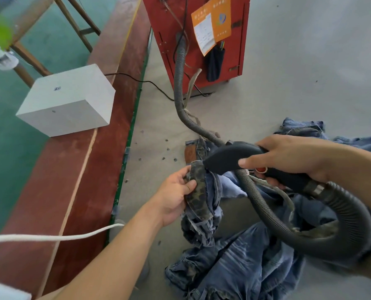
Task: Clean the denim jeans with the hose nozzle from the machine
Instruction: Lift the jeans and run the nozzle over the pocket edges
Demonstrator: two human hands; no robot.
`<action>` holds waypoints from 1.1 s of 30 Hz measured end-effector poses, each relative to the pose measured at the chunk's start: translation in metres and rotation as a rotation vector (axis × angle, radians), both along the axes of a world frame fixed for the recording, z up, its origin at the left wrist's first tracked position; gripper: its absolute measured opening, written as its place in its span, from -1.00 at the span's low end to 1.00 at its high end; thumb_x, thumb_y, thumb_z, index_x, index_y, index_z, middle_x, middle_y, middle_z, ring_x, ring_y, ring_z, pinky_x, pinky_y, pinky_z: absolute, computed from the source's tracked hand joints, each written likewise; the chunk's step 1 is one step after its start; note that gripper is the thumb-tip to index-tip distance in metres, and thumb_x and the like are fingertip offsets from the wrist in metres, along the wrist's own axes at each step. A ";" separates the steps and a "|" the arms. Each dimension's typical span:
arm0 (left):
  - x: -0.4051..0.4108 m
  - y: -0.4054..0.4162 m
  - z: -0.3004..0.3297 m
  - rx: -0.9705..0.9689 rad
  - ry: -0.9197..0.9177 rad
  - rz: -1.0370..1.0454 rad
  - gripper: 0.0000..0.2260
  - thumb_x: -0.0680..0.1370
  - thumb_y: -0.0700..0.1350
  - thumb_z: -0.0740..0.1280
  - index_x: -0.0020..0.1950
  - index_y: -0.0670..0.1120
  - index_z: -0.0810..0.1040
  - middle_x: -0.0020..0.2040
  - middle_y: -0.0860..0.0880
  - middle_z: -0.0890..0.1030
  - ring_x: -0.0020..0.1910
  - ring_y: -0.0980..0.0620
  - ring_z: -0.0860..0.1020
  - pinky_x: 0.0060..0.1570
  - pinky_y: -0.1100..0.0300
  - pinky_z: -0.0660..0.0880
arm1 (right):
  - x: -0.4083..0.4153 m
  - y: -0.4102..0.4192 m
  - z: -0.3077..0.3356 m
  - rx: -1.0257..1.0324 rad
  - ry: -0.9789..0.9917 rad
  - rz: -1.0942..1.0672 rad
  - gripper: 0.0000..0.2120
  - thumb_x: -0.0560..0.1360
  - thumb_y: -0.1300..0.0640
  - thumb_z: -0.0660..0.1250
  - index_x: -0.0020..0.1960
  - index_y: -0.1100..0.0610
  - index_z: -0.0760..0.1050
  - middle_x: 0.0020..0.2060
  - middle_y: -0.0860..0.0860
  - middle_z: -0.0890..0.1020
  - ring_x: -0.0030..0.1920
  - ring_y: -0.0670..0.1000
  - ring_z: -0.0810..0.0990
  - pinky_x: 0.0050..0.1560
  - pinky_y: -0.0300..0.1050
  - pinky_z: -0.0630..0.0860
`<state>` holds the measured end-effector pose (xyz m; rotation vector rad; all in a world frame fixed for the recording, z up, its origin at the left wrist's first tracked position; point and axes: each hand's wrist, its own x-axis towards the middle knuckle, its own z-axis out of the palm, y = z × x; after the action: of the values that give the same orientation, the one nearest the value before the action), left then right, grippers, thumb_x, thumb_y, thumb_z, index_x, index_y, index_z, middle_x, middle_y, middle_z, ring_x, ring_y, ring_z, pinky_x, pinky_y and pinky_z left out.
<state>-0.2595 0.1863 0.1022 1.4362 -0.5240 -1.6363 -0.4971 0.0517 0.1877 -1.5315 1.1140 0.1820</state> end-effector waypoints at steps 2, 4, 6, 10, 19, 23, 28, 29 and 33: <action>-0.004 0.001 -0.003 -0.008 0.001 -0.029 -0.58 0.66 -0.44 0.11 0.38 -0.11 0.55 0.17 -0.24 0.68 0.16 -0.18 0.63 0.26 -0.08 0.53 | 0.006 0.007 -0.002 -0.002 -0.018 0.004 -0.62 0.55 -0.11 0.49 -0.14 0.21 0.54 -0.43 0.13 0.62 -0.47 0.08 0.57 -0.40 -0.11 0.58; -0.009 0.003 -0.005 -0.012 0.004 -0.061 -0.58 0.67 -0.44 0.11 0.35 -0.08 0.57 0.13 -0.18 0.70 0.15 -0.16 0.64 0.25 -0.07 0.54 | 0.014 0.012 -0.009 -0.009 -0.088 -0.105 -0.68 0.59 -0.02 0.46 -0.11 0.22 0.52 -0.47 0.08 0.59 -0.52 0.03 0.53 -0.47 -0.15 0.53; -0.009 0.003 -0.006 -0.021 -0.007 -0.053 -0.55 0.67 -0.44 0.11 0.36 -0.05 0.57 0.13 -0.14 0.71 0.13 -0.11 0.67 0.22 -0.03 0.56 | 0.016 0.010 -0.011 -0.042 -0.113 -0.203 -0.69 0.60 -0.02 0.45 -0.08 0.23 0.52 -0.45 0.11 0.58 -0.50 0.04 0.51 -0.48 -0.14 0.52; -0.001 -0.001 -0.006 -0.025 -0.075 0.046 -0.52 0.65 -0.48 0.08 0.31 -0.04 0.59 0.08 -0.10 0.73 0.04 -0.02 0.70 -0.03 0.13 0.64 | -0.001 -0.003 0.001 -0.008 -0.111 -0.178 -0.67 0.58 -0.01 0.47 -0.14 0.23 0.50 -0.45 0.15 0.56 -0.52 0.06 0.51 -0.50 -0.15 0.52; 0.002 -0.009 -0.003 -0.005 -0.002 0.191 -0.54 0.66 -0.46 0.07 0.38 -0.09 0.56 0.16 -0.20 0.70 0.13 -0.14 0.67 0.06 -0.03 0.63 | 0.006 0.018 -0.019 -0.002 -0.118 -0.150 -0.64 0.60 -0.02 0.45 -0.13 0.26 0.49 -0.44 0.16 0.58 -0.46 0.12 0.52 -0.40 -0.06 0.54; 0.017 -0.017 0.009 0.018 0.150 0.392 -0.64 0.69 -0.41 0.03 0.41 -0.22 0.44 0.24 -0.33 0.59 0.17 -0.27 0.60 0.14 -0.20 0.58 | -0.005 0.006 -0.015 -0.267 -0.029 0.062 -0.70 0.55 -0.10 0.45 -0.12 0.13 0.55 -0.42 0.09 0.67 -0.47 0.08 0.60 -0.42 -0.12 0.56; 0.032 -0.031 0.016 0.142 0.255 0.568 -0.66 0.70 -0.22 0.24 0.43 -0.37 0.45 0.28 -0.30 0.60 0.15 -0.19 0.64 0.04 0.02 0.63 | -0.006 0.011 -0.019 -0.346 0.114 0.280 -0.80 0.56 -0.08 0.42 -0.10 0.03 0.52 -0.48 0.03 0.66 -0.52 0.00 0.60 -0.42 -0.11 0.58; 0.030 -0.032 0.015 0.159 0.236 0.563 -0.64 0.68 -0.26 0.27 0.47 -0.34 0.43 0.28 -0.30 0.59 0.12 -0.18 0.66 -0.02 0.07 0.65 | -0.006 0.012 -0.020 -0.352 0.142 0.302 -0.80 0.56 -0.07 0.42 -0.09 0.03 0.51 -0.49 0.02 0.65 -0.52 -0.01 0.59 -0.39 -0.08 0.60; 0.026 -0.028 -0.004 0.192 -0.207 0.404 -0.64 0.65 -0.42 0.20 0.29 -0.08 0.59 0.30 -0.31 0.60 0.25 -0.29 0.61 0.29 -0.21 0.54 | -0.008 0.010 -0.020 -0.376 0.167 0.318 -0.81 0.58 -0.06 0.39 -0.09 0.03 0.49 -0.50 0.01 0.65 -0.53 -0.02 0.58 -0.38 -0.14 0.58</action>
<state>-0.2339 0.1585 0.0977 1.7352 -0.1728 -1.2491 -0.5053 0.0614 0.1677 -2.0601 1.0693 0.3364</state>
